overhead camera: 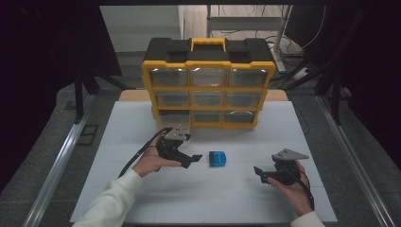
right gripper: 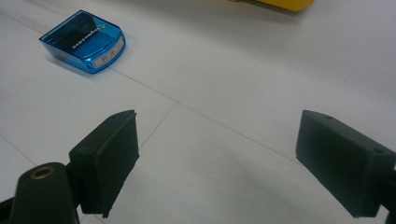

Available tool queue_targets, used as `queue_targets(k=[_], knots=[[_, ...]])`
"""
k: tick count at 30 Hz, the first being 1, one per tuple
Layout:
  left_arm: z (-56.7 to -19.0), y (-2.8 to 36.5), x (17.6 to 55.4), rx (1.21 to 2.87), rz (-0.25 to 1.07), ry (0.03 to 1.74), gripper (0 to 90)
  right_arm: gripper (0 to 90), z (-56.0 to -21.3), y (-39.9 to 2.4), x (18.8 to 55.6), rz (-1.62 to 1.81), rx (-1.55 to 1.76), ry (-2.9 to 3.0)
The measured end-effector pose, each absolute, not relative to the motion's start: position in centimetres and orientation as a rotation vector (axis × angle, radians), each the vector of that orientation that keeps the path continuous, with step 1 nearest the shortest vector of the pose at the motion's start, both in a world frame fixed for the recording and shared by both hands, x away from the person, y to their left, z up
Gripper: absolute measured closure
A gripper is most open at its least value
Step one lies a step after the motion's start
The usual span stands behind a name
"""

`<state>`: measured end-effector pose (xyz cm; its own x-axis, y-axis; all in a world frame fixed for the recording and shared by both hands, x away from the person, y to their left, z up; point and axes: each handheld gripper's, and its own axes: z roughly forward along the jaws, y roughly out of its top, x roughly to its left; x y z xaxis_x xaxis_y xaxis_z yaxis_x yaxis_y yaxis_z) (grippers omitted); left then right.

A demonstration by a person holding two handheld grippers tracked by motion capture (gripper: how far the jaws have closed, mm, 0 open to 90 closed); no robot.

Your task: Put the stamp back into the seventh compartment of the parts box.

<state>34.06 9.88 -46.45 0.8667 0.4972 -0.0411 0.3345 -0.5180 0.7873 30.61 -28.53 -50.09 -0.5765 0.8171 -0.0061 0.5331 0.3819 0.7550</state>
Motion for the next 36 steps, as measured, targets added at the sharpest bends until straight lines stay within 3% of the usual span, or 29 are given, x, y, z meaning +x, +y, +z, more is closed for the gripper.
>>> queue_targets(k=[36], knots=[[-47.3,5.2,35.8,2.245,0.169,0.518,11.3,13.7,-50.1,-28.6,30.7,1.027,1.170,2.271]])
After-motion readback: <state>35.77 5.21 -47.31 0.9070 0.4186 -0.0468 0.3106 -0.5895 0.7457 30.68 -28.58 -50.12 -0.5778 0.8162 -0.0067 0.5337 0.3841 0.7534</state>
